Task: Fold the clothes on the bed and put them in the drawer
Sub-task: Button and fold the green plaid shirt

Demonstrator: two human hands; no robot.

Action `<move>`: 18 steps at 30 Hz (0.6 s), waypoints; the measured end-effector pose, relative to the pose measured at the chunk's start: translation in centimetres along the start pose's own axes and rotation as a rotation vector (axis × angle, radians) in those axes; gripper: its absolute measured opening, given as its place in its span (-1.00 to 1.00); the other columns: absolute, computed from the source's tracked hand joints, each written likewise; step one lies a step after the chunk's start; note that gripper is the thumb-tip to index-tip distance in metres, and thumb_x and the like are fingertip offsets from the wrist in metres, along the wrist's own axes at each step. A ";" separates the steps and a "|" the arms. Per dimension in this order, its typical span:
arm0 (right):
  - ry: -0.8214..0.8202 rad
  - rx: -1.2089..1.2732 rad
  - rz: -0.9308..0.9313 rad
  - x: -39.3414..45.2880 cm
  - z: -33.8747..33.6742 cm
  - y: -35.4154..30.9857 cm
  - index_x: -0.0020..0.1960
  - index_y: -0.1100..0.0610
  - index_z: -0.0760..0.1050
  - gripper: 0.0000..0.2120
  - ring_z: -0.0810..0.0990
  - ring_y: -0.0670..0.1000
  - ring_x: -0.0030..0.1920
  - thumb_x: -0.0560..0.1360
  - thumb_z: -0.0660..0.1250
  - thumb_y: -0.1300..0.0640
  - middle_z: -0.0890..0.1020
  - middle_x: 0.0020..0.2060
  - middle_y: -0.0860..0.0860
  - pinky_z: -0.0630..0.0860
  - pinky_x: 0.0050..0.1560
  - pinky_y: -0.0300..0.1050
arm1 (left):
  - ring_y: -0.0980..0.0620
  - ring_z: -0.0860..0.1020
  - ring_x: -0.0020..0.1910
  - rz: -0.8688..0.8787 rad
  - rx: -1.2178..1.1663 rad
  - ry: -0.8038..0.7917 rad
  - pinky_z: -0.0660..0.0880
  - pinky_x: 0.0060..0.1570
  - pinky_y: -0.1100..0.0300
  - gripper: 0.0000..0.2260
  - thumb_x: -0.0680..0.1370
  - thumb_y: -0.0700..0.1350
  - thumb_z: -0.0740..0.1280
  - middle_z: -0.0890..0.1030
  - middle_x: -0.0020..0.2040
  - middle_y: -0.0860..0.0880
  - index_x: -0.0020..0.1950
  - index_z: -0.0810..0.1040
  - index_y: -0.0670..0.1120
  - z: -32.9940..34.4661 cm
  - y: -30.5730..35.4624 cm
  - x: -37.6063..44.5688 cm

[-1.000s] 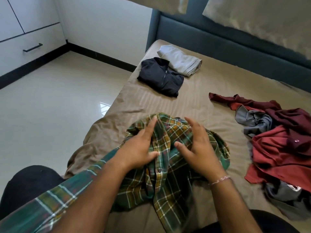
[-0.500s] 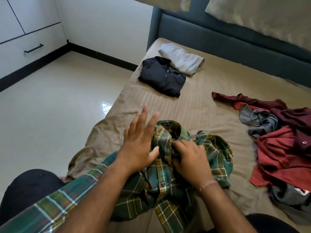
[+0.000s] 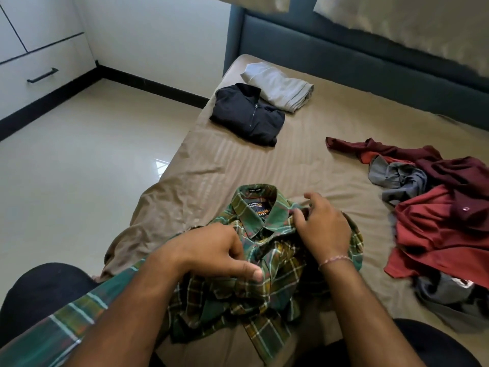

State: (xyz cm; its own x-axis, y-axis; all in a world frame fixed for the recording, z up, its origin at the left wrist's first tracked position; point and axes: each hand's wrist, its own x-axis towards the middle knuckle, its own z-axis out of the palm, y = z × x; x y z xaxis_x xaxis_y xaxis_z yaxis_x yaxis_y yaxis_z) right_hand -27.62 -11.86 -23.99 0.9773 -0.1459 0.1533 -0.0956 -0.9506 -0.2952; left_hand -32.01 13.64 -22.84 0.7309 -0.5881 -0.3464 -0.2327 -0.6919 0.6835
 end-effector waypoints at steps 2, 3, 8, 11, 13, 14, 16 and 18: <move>-0.110 -0.082 -0.054 1.7 0.4 -0.1 0.49 -0.04 0.41 -0.44 0.46 0.18 0.36 0.55 0.34 -0.21 0.51 0.29 0.06 0.41 0.33 0.17 | 0.06 0.42 -0.47 -0.047 0.044 0.064 0.38 -0.37 0.04 -0.41 0.57 0.37 0.32 0.50 -0.43 0.02 -0.28 0.55 -0.15 0.1 0.5 0.1; -0.223 -0.144 -0.061 2.6 0.5 -0.2 0.48 -0.07 0.41 -0.44 0.42 0.16 0.41 0.55 0.31 -0.27 0.48 0.34 0.03 0.35 0.38 0.22 | 0.05 0.43 -0.45 -0.061 0.092 0.153 0.42 -0.34 0.03 -0.47 0.62 0.31 0.30 0.50 -0.41 0.02 -0.25 0.55 -0.14 0.2 0.7 0.3; -0.457 -0.177 -0.180 3.2 0.3 -1.1 0.00 -0.05 0.55 -0.80 0.60 0.04 0.17 0.56 0.36 -0.17 0.63 -0.08 -0.12 0.24 0.41 0.18 | 0.16 0.62 -0.15 -0.095 -0.138 0.729 0.59 -0.11 0.10 -0.79 0.64 0.13 0.33 0.65 -0.16 0.14 0.03 0.66 0.04 -0.4 1.9 3.8; -0.165 0.180 -0.399 1.3 0.0 -1.3 0.03 -0.09 0.59 -0.87 0.58 -0.09 -0.01 0.52 0.40 -0.08 0.57 -0.11 -0.20 0.47 0.21 0.07 | 0.01 0.65 -0.13 -0.201 -0.200 0.544 0.58 -0.10 0.03 -0.54 0.62 0.32 0.27 0.67 -0.17 0.03 -0.08 0.63 -0.06 -1.4 2.5 7.1; -0.099 0.371 -0.485 0.1 -0.7 -1.1 0.07 -0.02 0.62 -0.86 0.53 -0.17 -0.10 0.52 0.47 0.05 0.52 -0.10 -0.21 0.52 -0.01 -0.17 | -0.06 0.68 -0.16 -0.157 -0.367 0.422 0.61 -0.04 -0.09 -0.54 0.66 0.25 0.27 0.71 -0.18 -0.12 -0.12 0.68 -0.10 -1.9 2.9 8.1; -0.076 0.423 -0.479 -0.3 -1.1 -1.0 0.08 -0.01 0.62 -0.83 0.54 -0.16 -0.11 0.51 0.51 0.09 0.52 -0.08 -0.20 0.52 -0.06 -0.25 | -0.08 0.69 -0.14 -0.098 -0.484 0.387 0.62 0.02 -0.14 -0.60 0.68 0.16 0.29 0.72 -0.14 -0.17 -0.08 0.70 -0.13 -2.0 3.2 8.2; -0.048 0.502 -0.366 -0.5 -2.3 -0.6 0.11 -0.05 0.56 -0.73 0.60 -0.15 -0.11 0.47 0.56 0.09 0.56 0.00 -0.19 0.58 -0.09 -0.26 | -0.15 0.71 -0.11 0.020 -0.589 0.444 0.64 0.06 -0.18 -0.70 0.69 0.02 0.31 0.73 -0.10 -0.20 -0.03 0.69 -0.16 -2.1 3.9 8.0; -0.127 0.452 -0.167 0.4 -3.2 0.0 0.31 -0.08 0.43 -0.50 0.64 -0.14 -0.10 0.47 0.57 0.04 0.58 0.12 -0.16 0.64 -0.02 -0.12 | -0.14 0.69 -0.17 0.071 -0.770 0.607 0.68 -0.03 -0.09 -0.75 0.70 -0.06 0.30 0.72 -0.14 -0.16 0.01 0.66 -0.19 -2.5 4.9 7.7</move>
State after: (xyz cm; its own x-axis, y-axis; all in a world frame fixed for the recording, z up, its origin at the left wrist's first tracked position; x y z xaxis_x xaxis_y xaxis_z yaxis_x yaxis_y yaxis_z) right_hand -27.85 -12.79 -20.91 0.9903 0.0595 0.1252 0.1279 -0.7405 -0.6598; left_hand -25.96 6.75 -20.52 0.9870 -0.1537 -0.0466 0.0356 -0.0739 0.9966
